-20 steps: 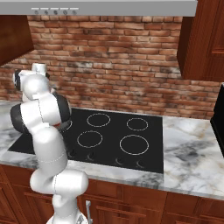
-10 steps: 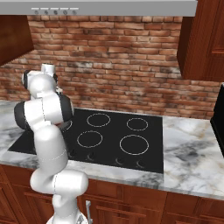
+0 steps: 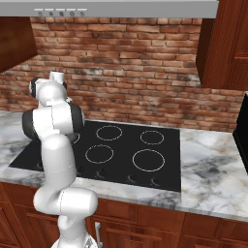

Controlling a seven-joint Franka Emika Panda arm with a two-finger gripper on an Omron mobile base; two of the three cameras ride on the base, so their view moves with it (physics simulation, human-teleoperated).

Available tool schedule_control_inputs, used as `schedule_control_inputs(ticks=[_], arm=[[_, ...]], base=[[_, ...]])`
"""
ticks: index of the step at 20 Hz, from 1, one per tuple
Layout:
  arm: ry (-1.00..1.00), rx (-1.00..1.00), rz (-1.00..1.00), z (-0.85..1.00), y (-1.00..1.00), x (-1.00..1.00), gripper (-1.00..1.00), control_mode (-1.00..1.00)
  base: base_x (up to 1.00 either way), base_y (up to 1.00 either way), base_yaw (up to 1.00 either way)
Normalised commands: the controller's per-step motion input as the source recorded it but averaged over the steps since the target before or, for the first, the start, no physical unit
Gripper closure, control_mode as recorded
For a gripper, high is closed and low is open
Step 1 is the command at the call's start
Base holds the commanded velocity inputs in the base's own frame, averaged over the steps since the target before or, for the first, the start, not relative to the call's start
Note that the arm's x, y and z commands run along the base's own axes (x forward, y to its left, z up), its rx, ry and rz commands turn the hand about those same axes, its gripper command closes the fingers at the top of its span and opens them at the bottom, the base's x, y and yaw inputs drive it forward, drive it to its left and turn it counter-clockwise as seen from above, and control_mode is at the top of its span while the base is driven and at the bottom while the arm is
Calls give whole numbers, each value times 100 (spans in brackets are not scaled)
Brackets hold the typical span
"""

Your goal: Place the pan on the front left burner on the stove. Then place the tomato and the onion in the pan and turn on the front left burner.

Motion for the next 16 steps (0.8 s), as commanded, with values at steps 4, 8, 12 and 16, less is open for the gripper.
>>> schedule_control_inputs(ticks=[4, 8, 12, 16], arm=[[0, 0, 0, -35, 0, 0, 100, -100], [0, 0, 0, -39, 0, 0, 100, -100], [0, 0, 0, -30, 0, 0, 100, -100], [0, 0, 0, -18, 0, 0, 100, -100]], base=[[0, 0, 0], [0, 0, 0], [0, 0, 0], [0, 0, 0]])
